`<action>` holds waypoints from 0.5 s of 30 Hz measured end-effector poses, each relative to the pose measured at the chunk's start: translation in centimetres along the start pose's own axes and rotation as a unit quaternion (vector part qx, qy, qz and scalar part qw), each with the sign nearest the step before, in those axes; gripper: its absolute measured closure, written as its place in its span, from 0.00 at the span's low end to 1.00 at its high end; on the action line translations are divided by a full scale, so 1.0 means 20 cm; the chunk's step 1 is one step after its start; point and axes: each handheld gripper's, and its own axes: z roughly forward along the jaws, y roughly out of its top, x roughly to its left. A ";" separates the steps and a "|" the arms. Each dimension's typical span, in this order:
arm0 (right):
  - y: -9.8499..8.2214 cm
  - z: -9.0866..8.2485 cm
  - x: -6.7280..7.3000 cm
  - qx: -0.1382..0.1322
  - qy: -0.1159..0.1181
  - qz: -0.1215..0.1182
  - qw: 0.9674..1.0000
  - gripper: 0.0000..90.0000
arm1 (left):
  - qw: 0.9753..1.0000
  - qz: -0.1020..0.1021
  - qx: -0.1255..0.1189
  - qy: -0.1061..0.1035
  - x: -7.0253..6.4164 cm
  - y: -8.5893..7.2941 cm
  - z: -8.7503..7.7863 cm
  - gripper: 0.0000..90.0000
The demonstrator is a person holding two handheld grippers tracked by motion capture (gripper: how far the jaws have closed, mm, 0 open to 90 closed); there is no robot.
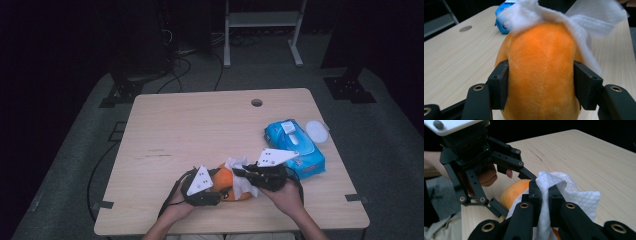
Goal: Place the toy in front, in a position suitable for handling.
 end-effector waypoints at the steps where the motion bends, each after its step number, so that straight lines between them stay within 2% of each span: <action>1: 0.01 0.01 0.01 0.008 -0.006 -0.009 1.000 0.93 | 1.000 0.000 0.000 0.000 0.00 0.00 0.00 0.42; 2: 0.01 0.01 0.00 0.012 -0.011 -0.013 1.000 0.93 | 1.000 -0.007 -0.004 -0.004 0.00 0.00 0.00 0.40; 4: -0.01 0.01 -0.02 0.016 -0.013 -0.003 1.000 0.94 | 1.000 -0.025 -0.011 -0.014 0.03 -0.02 0.00 0.33; 5: -0.03 0.01 -0.03 0.021 -0.016 -0.006 1.000 0.94 | 0.999 -0.046 -0.016 -0.018 0.04 -0.02 0.00 0.26; 7: -0.05 0.00 -0.04 0.024 -0.015 -0.003 1.000 0.94 | 0.995 -0.094 -0.005 -0.020 0.08 -0.03 0.02 0.10; 8: -0.05 0.00 -0.04 0.025 -0.015 -0.001 1.000 0.94 | 0.993 -0.110 -0.009 -0.032 0.09 -0.04 0.03 0.09; 9: -0.04 -0.01 -0.05 0.027 -0.021 -0.001 0.999 0.94 | 0.993 -0.114 -0.014 -0.041 0.09 -0.05 0.03 0.24; 11: -0.04 -0.01 -0.05 0.026 -0.024 0.001 0.999 0.93 | 0.994 -0.102 -0.012 -0.031 0.08 -0.03 0.03 0.27; 12: -0.03 -0.01 -0.03 0.023 -0.032 -0.001 0.999 0.93 | 0.995 -0.096 -0.013 -0.024 0.06 -0.02 0.03 0.34; 13: -0.03 -0.01 -0.03 0.023 -0.032 -0.001 0.999 0.93 | 0.997 -0.081 -0.011 -0.016 0.05 -0.01 0.03 0.34; 15: 0.00 0.01 0.02 0.016 -0.021 -0.014 1.000 0.93 | 0.999 -0.052 -0.010 -0.007 0.01 0.02 0.04 0.37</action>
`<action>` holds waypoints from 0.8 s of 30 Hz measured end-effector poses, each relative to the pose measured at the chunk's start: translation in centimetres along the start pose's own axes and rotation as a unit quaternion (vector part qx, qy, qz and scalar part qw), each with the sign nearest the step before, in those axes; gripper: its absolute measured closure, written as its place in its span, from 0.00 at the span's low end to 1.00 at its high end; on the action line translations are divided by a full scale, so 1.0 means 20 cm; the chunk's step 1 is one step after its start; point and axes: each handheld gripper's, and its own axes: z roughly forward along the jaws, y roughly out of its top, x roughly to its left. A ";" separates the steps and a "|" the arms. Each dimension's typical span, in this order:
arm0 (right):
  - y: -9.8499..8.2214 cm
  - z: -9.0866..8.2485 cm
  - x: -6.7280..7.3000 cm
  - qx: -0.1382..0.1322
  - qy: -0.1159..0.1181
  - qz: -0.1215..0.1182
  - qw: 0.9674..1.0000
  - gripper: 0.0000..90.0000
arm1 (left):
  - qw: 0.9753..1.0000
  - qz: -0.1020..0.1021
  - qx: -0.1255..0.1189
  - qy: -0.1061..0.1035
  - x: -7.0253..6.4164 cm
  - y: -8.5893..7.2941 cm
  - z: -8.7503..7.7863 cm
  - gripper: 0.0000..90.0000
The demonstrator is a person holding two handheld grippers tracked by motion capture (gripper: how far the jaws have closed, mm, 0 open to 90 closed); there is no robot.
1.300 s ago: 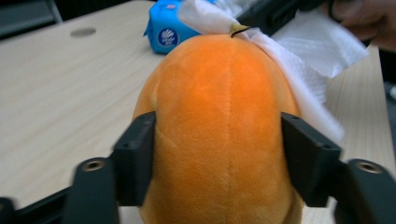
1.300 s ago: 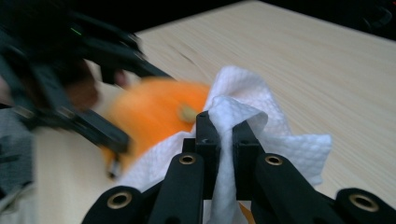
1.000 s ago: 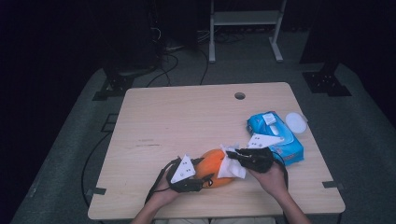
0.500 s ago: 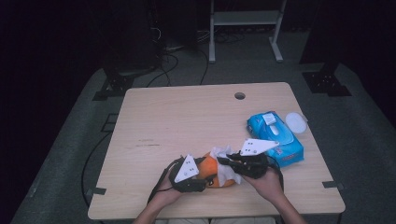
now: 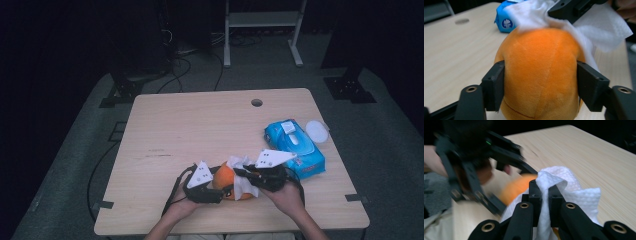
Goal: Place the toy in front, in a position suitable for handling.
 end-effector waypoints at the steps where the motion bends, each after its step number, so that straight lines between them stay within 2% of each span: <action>1: 0.01 0.02 0.03 -0.002 0.007 -0.009 1.000 0.93 | 1.000 0.013 0.002 0.004 -0.02 0.01 0.00 0.37; 3: 0.03 0.05 0.08 0.005 0.020 -0.023 1.000 0.93 | 0.999 0.033 0.006 0.010 -0.05 0.01 0.01 0.38; 4: 0.04 0.06 0.09 0.010 0.019 -0.030 0.999 0.94 | 0.999 0.034 0.008 0.011 -0.05 0.01 0.00 0.39; 5: 0.04 0.06 0.09 0.014 0.013 -0.035 0.999 0.94 | 1.000 0.026 0.005 0.008 -0.04 0.00 0.00 0.39; 7: 0.03 0.04 0.06 0.012 0.003 -0.025 1.000 0.94 | 1.000 0.021 0.006 0.007 -0.03 -0.01 -0.01 0.39; 9: 0.01 0.01 0.01 0.015 -0.018 -0.017 1.000 0.94 | 1.000 0.013 0.003 0.006 -0.02 -0.02 -0.01 0.39; 10: 0.00 -0.02 -0.03 0.015 -0.027 -0.002 1.000 0.94 | 1.000 0.012 0.003 0.006 -0.02 -0.01 0.00 0.39; 11: 0.00 -0.02 -0.03 0.015 -0.027 -0.002 1.000 0.94 | 1.000 0.014 0.003 0.008 -0.03 -0.01 0.00 0.39; 13: 0.01 -0.01 0.00 0.013 -0.026 -0.008 1.000 0.93 | 1.000 0.019 0.006 0.011 -0.03 0.00 0.01 0.39; 14: 0.01 0.00 0.02 0.012 -0.017 -0.011 1.000 0.93 | 1.000 0.019 0.004 0.010 -0.03 -0.01 0.01 0.39; 15: 0.02 0.02 0.04 0.008 0.003 -0.015 1.000 0.93 | 1.000 0.015 0.006 0.011 -0.03 -0.02 0.01 0.40; 16: 0.03 0.04 0.08 0.015 0.011 -0.028 0.999 0.93 | 1.000 0.017 0.008 0.010 -0.02 -0.02 0.00 0.40; 17: 0.03 0.06 0.10 0.023 0.002 -0.043 0.999 0.93 | 1.000 0.016 0.008 0.009 -0.02 -0.03 -0.01 0.41; 19: 0.03 0.05 0.09 0.023 0.000 -0.039 0.999 0.94 | 1.000 0.009 0.011 0.010 -0.01 -0.04 -0.02 0.41; 21: 0.00 0.02 0.01 0.019 -0.024 -0.018 0.999 0.94 | 1.000 0.003 0.010 0.010 0.00 -0.04 -0.02 0.42; 22: 0.00 0.02 0.01 0.019 -0.024 -0.018 0.999 0.94 | 1.000 0.000 0.009 0.011 0.00 -0.04 -0.02 0.42; 24: -0.02 -0.01 -0.03 0.018 -0.034 0.001 0.999 0.94 | 1.000 0.003 0.006 0.011 0.00 -0.03 -0.01 0.42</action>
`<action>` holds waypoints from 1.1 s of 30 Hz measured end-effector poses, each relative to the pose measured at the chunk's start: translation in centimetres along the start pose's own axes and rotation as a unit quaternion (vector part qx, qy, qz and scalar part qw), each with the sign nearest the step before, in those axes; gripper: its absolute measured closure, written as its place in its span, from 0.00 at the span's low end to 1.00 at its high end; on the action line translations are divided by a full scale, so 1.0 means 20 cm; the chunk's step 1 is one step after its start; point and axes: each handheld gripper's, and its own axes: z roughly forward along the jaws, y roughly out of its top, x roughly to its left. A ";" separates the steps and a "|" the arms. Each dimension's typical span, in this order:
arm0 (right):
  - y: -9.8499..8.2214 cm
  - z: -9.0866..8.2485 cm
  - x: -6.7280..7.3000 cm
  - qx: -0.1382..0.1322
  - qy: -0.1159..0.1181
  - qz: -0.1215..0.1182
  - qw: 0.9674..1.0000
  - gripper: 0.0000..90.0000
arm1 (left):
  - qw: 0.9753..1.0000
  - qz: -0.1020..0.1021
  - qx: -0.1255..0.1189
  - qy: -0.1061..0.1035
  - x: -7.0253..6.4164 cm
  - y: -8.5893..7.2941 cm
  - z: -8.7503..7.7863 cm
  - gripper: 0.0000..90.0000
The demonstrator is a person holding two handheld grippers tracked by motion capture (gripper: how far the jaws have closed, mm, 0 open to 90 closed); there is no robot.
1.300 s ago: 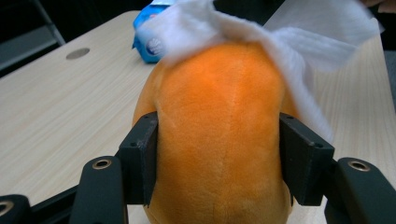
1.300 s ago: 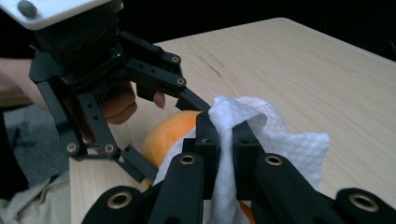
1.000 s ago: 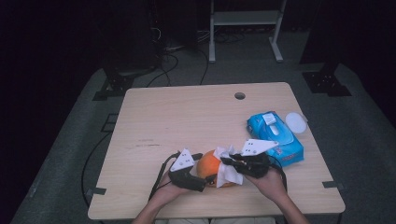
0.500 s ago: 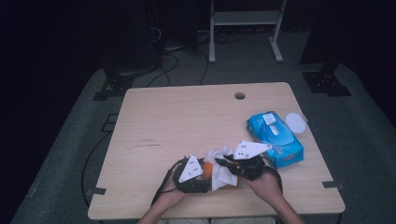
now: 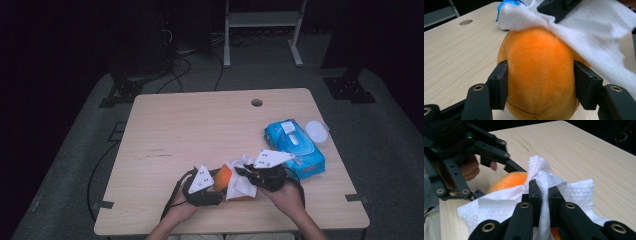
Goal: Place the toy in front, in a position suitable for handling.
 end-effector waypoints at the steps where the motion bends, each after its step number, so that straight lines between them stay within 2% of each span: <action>1: 0.00 0.00 0.00 -0.001 -0.003 0.003 1.000 0.94 | 1.000 0.000 0.001 0.002 0.00 0.00 0.00 0.43; 3: 0.00 0.00 0.02 -0.004 -0.008 0.001 1.000 0.94 | 1.000 0.002 0.004 0.002 0.00 0.00 0.01 0.43; 5: 0.01 0.03 0.07 -0.012 0.019 -0.003 1.000 0.94 | 1.000 0.008 0.006 0.000 0.00 -0.01 0.00 0.44; 7: 0.03 0.04 0.10 0.001 0.011 -0.032 0.999 0.94 | 1.000 0.016 0.009 -0.001 0.01 -0.03 -0.02 0.44; 9: 0.03 0.02 0.07 0.000 -0.004 -0.021 1.000 0.94 | 1.000 0.015 0.009 -0.004 0.01 -0.04 -0.02 0.45; 10: 0.02 0.00 0.03 -0.003 -0.010 -0.003 1.000 0.94 | 1.000 0.024 0.010 -0.006 0.01 -0.04 -0.02 0.45; 11: -0.01 0.01 -0.01 -0.004 0.003 0.026 1.000 0.94 | 1.000 0.022 0.015 -0.006 0.01 -0.04 -0.01 0.45; 12: -0.03 0.03 -0.02 0.001 0.011 0.034 0.999 0.94 | 1.000 0.012 0.020 -0.013 0.01 -0.04 -0.01 0.45; 13: -0.04 0.05 -0.04 0.001 0.022 0.049 0.999 0.94 | 0.998 -0.046 0.021 -0.036 0.04 -0.02 0.01 0.45; 14: -0.04 0.07 -0.07 -0.009 0.052 0.110 0.993 0.94 | 0.994 -0.095 0.020 -0.057 0.07 0.01 0.01 0.40; 15: -0.02 0.07 -0.06 -0.008 0.049 0.118 0.992 0.95 | 0.996 -0.073 0.020 -0.047 0.07 0.03 0.00 0.32; 16: 0.00 0.05 -0.01 0.010 0.021 0.054 0.998 0.95 | 0.998 -0.052 0.013 -0.037 0.07 0.03 0.00 0.23; 17: 0.00 0.04 0.01 0.012 0.020 0.034 0.999 0.95 | 0.996 -0.068 0.019 -0.046 0.09 0.01 0.02 0.20; 18: -0.02 0.05 0.00 0.009 0.032 0.054 0.998 0.95 | 0.997 -0.058 0.019 -0.052 0.09 -0.02 0.04 0.23; 20: -0.04 0.05 -0.04 0.010 0.039 0.062 0.997 0.95 | 0.998 -0.034 0.018 -0.044 0.08 -0.02 0.03 0.37; 21: -0.04 0.05 -0.06 0.007 0.038 0.066 0.997 0.95 | 0.998 -0.035 0.018 -0.043 0.08 -0.02 0.03 0.41; 23: -0.04 0.01 -0.11 0.001 0.011 0.070 0.997 0.95 | 0.998 -0.030 0.017 -0.044 0.08 -0.04 0.01 0.45; 24: -0.06 0.00 -0.14 0.002 0.007 0.080 0.997 0.94 | 0.998 -0.025 0.017 -0.048 0.08 -0.05 0.01 0.45; 25: -0.09 -0.01 -0.17 -0.001 0.012 0.103 0.995 0.95 | 0.998 -0.026 0.016 -0.049 0.08 -0.05 0.00 0.45; 27: -0.11 0.00 -0.15 -0.005 0.022 0.111 0.994 0.94 | 0.998 -0.023 0.024 -0.052 0.07 -0.04 -0.01 0.39; 28: -0.09 0.01 -0.11 -0.012 0.031 0.089 0.996 0.94 | 0.998 -0.029 0.026 -0.054 0.07 -0.04 -0.01 0.28; 30: -0.06 0.01 -0.05 -0.007 0.035 0.060 0.998 0.94 | 0.996 -0.063 0.038 -0.054 0.10 -0.04 0.00 0.09; 31: -0.05 0.02 -0.03 -0.007 0.042 0.052 0.998 0.94 | 0.995 -0.068 0.042 -0.055 0.10 -0.05 0.00 0.04; 32: -0.04 0.02 -0.02 -0.006 0.048 0.050 0.998 0.94 | 0.994 -0.071 0.045 -0.065 0.09 -0.06 0.00 0.03; 33: -0.04 0.02 -0.01 -0.005 0.051 0.047 0.998 0.94 | 0.994 -0.066 0.043 -0.072 0.08 -0.06 0.00 0.07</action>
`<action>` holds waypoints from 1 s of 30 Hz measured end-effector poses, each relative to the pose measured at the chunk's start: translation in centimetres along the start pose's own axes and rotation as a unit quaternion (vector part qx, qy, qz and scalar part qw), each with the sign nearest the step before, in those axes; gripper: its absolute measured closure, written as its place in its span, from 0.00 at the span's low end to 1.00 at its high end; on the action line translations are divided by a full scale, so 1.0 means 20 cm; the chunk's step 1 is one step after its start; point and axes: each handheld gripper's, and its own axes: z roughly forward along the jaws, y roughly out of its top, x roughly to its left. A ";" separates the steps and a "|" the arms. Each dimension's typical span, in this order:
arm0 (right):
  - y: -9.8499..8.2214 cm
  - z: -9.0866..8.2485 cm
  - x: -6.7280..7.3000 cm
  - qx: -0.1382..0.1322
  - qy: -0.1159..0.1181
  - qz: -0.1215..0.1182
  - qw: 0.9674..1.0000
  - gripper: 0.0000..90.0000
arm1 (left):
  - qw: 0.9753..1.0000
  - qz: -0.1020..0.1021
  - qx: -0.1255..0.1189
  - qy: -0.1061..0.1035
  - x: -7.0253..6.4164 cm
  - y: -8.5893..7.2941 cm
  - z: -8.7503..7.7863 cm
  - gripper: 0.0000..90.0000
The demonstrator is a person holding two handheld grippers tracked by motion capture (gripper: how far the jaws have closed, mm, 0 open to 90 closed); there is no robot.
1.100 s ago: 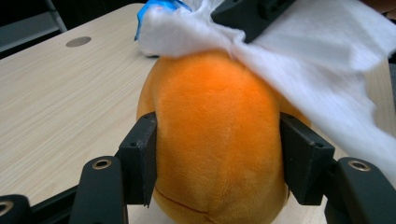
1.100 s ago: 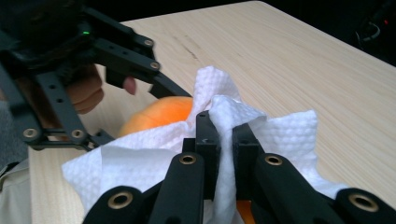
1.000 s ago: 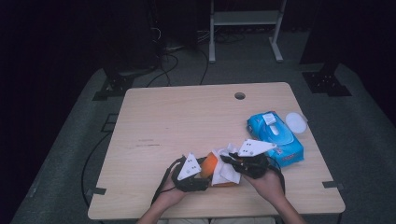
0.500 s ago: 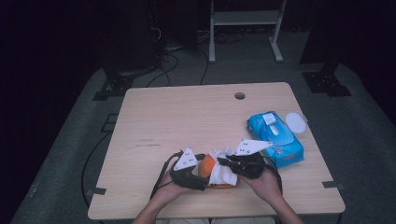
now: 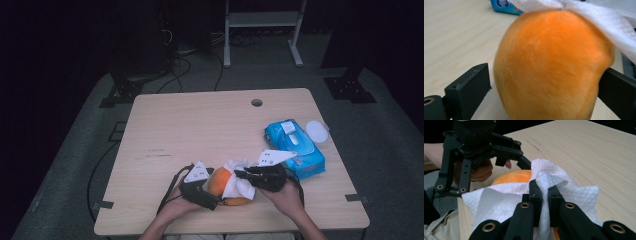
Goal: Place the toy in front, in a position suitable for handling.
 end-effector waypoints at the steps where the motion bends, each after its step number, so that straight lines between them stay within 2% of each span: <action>1: 0.00 0.00 0.00 0.001 0.001 0.000 1.000 0.94 | 1.000 0.006 -0.001 0.005 -0.01 0.00 0.00 0.14; 2: -0.01 0.00 -0.01 -0.001 0.000 0.002 1.000 0.94 | 1.000 0.013 -0.005 0.012 -0.02 0.01 -0.01 0.25; 4: -0.01 -0.01 -0.05 -0.010 0.000 0.018 1.000 0.94 | 0.999 0.024 -0.017 0.022 -0.03 0.02 0.00 0.37; 5: -0.01 -0.01 -0.06 -0.013 -0.005 0.019 1.000 0.94 | 0.998 0.042 -0.028 0.031 -0.04 0.03 -0.01 0.41; 6: 0.00 -0.02 -0.06 -0.020 -0.010 0.018 1.000 0.94 | 0.997 0.055 -0.035 0.040 -0.04 0.04 -0.01 0.44; 8: 0.02 -0.04 -0.06 -0.034 -0.016 0.014 0.999 0.94 | 0.992 0.090 -0.050 0.070 -0.05 0.06 -0.01 0.45; 9: 0.02 -0.04 -0.06 -0.040 -0.023 0.010 0.999 0.94 | 0.991 0.102 -0.050 0.076 -0.05 0.07 -0.01 0.45; 11: 0.02 -0.03 -0.08 -0.039 -0.026 0.014 0.999 0.94 | 0.992 0.096 -0.040 0.068 -0.03 0.05 0.01 0.41; 13: -0.02 0.00 -0.10 -0.027 -0.020 0.025 0.999 0.94 | 0.996 0.061 -0.036 0.048 -0.01 0.03 0.01 0.26; 15: -0.03 0.02 -0.09 -0.024 -0.020 0.023 0.999 0.94 | 0.998 0.035 -0.041 0.040 0.00 0.03 0.01 0.15; 17: -0.02 0.02 -0.07 -0.021 -0.023 0.015 0.999 0.94 | 0.998 0.018 -0.046 0.031 0.00 0.03 0.00 0.12; 19: -0.02 0.01 -0.05 -0.017 -0.021 0.007 1.000 0.94 | 0.998 0.023 -0.041 0.030 0.00 0.03 0.00 0.15; 21: -0.03 0.01 -0.06 -0.016 -0.015 0.011 1.000 0.94 | 0.998 0.034 -0.036 0.038 -0.01 0.02 -0.01 0.28; 24: -0.02 -0.01 -0.08 -0.017 -0.014 0.018 1.000 0.94 | 0.998 0.045 -0.033 0.041 -0.02 0.01 -0.01 0.34; 28: -0.05 -0.03 -0.12 -0.017 -0.019 0.038 0.999 0.94 | 0.998 0.052 -0.035 0.031 -0.01 0.01 -0.02 0.34; 29: -0.05 -0.02 -0.12 -0.017 -0.020 0.038 0.999 0.94 | 0.998 0.046 -0.037 0.024 0.00 0.01 -0.02 0.31; 30: -0.05 -0.02 -0.11 -0.016 -0.022 0.037 0.999 0.94 | 0.998 0.032 -0.044 0.013 0.01 0.01 -0.03 0.26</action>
